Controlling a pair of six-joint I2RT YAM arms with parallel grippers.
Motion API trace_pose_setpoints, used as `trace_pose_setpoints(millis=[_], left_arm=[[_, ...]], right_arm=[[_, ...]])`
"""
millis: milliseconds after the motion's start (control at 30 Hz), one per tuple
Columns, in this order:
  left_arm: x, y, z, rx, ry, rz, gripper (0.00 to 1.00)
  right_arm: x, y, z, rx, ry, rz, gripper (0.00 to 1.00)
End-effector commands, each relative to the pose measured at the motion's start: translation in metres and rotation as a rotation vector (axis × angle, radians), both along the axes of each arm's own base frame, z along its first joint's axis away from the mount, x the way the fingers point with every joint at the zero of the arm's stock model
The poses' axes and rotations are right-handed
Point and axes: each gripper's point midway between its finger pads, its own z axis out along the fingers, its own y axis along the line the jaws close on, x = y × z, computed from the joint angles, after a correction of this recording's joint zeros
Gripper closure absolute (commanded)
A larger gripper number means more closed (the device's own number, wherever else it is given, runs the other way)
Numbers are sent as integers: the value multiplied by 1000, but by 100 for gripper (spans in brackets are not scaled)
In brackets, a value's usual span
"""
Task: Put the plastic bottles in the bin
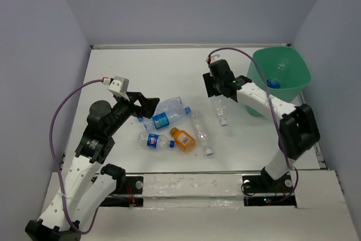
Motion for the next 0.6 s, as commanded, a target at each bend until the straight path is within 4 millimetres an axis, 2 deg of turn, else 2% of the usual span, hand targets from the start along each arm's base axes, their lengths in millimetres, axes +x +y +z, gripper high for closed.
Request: trace_pose_setpoints(millis=[0, 33, 100, 133, 200, 300, 333, 400, 433, 533, 567], left_arm=[[-4, -1, 32, -22, -86, -20, 1], [-4, -1, 33, -24, -86, -23, 1], [-5, -1, 33, -25, -89, -23, 1], [-5, -1, 33, -24, -90, -23, 1], [-5, -1, 34, -26, -92, -23, 1], [-6, -1, 34, -27, -94, -24, 1], [-6, -1, 34, -27, -94, -24, 1], [-7, -2, 34, -28, -93, -32, 1], [-7, -2, 35, -28, -95, -33, 1], [-8, -3, 35, -32, -94, -39, 1], [-8, -3, 35, -32, -94, -39, 1]], right_arm=[[5, -14, 209, 224, -486, -52, 60], [-2, -32, 262, 268, -639, -106, 60], [-11, -59, 307, 287, -790, -202, 60], [-15, -73, 341, 334, -916, -269, 60], [-17, -132, 375, 273, -1074, -447, 60], [-7, -186, 381, 230, -1118, -604, 59], [-1, -215, 375, 186, -1121, -682, 59], [1, -246, 370, 142, -1151, -780, 59], [4, -267, 360, 116, -1153, -832, 59], [14, -288, 338, 78, -1137, -877, 59], [18, -297, 323, 60, -1116, -887, 59]])
